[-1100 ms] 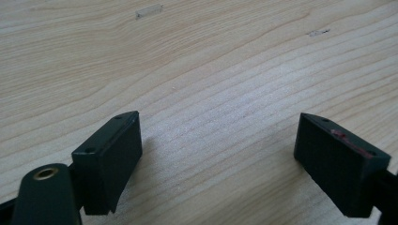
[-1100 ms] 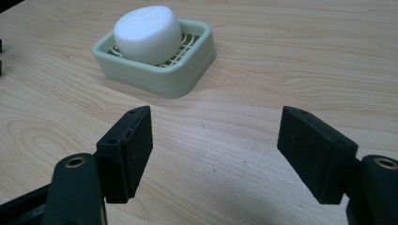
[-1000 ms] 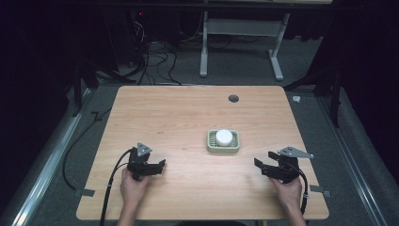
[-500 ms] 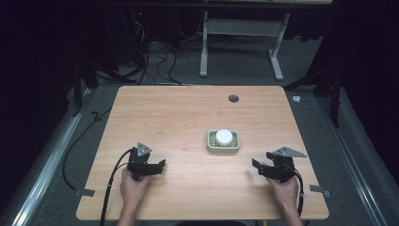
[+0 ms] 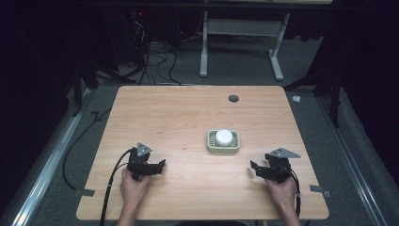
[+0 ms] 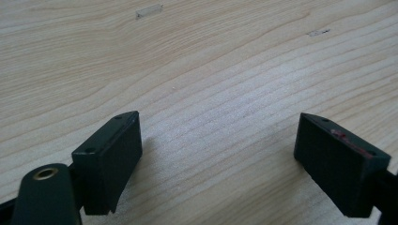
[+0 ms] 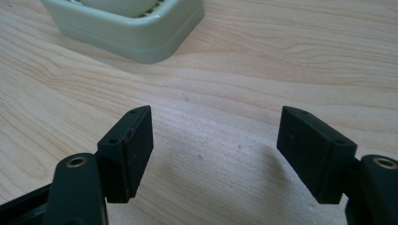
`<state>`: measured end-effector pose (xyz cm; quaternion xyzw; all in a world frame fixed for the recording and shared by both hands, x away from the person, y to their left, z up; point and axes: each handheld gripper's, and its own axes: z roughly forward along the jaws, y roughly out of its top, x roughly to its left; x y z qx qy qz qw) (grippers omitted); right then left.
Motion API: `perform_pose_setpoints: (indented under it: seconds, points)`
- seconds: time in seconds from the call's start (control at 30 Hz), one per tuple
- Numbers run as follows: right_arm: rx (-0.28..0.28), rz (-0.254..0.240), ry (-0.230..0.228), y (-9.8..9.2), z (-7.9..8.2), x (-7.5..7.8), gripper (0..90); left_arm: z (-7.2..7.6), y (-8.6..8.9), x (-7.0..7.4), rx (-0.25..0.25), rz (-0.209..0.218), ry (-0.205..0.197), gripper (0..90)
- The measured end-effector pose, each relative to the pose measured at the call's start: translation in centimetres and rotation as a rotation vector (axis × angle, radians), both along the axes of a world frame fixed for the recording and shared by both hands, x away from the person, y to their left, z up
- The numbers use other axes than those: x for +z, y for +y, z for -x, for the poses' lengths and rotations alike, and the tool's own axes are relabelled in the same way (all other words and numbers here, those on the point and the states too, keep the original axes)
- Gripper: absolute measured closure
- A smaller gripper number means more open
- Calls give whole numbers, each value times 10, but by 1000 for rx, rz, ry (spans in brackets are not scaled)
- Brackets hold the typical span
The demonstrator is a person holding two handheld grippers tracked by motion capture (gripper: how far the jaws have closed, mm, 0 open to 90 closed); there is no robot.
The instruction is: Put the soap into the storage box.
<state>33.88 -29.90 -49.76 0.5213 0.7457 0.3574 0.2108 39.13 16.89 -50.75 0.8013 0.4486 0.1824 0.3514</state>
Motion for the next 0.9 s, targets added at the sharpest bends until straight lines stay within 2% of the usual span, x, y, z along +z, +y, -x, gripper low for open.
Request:
perform_pose_setpoints:
  seconds: [0.23,0.3,0.33,0.9]
  points:
    - [-5,41,8,1,0,-3,280,0,0,0,0,0,0,160]
    - [10,57,28,2,-2,-4,272,0,0,0,1,2,-1,160]
    - [29,86,25,5,-1,-4,267,0,0,0,3,1,-3,160]
    - [36,84,23,5,-1,-4,272,0,-1,0,3,1,-6,160]
